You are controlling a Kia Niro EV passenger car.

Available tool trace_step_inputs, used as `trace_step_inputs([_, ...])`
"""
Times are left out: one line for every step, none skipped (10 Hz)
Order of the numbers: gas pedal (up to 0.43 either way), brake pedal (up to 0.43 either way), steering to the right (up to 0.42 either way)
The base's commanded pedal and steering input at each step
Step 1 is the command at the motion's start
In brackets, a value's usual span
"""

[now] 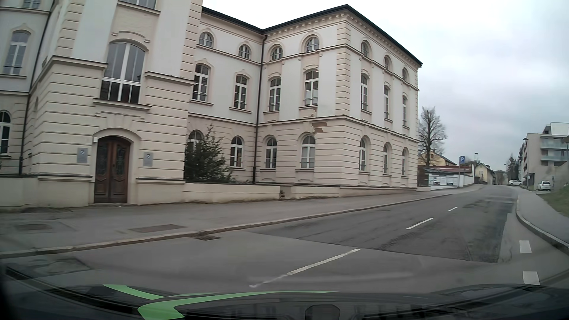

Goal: Follow the waypoints while adhering to traffic rules and regulations

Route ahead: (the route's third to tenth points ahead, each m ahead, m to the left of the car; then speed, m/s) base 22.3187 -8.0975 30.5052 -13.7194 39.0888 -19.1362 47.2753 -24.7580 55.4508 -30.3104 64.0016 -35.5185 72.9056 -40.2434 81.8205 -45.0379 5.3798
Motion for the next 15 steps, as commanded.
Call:
trace_step_inputs([0.319,0.0,0.334])
trace_step_inputs([0.319,0.0,0.328])
trace_step_inputs([0.319,0.0,0.321])
trace_step_inputs([0.319,0.0,0.317])
trace_step_inputs([0.311,0.0,0.314])
trace_step_inputs([0.299,0.0,0.31])
trace_step_inputs([0.299,0.0,0.302])
trace_step_inputs([0.299,0.0,0.291])
trace_step_inputs([0.287,0.0,0.284])
trace_step_inputs([0.287,0.0,0.271])
trace_step_inputs([0.287,0.0,0.254])
trace_step_inputs([0.287,0.0,0.225])
trace_step_inputs([0.287,0.0,0.194])
trace_step_inputs([0.268,0.0,0.152])
trace_step_inputs([0.268,0.0,0.124])
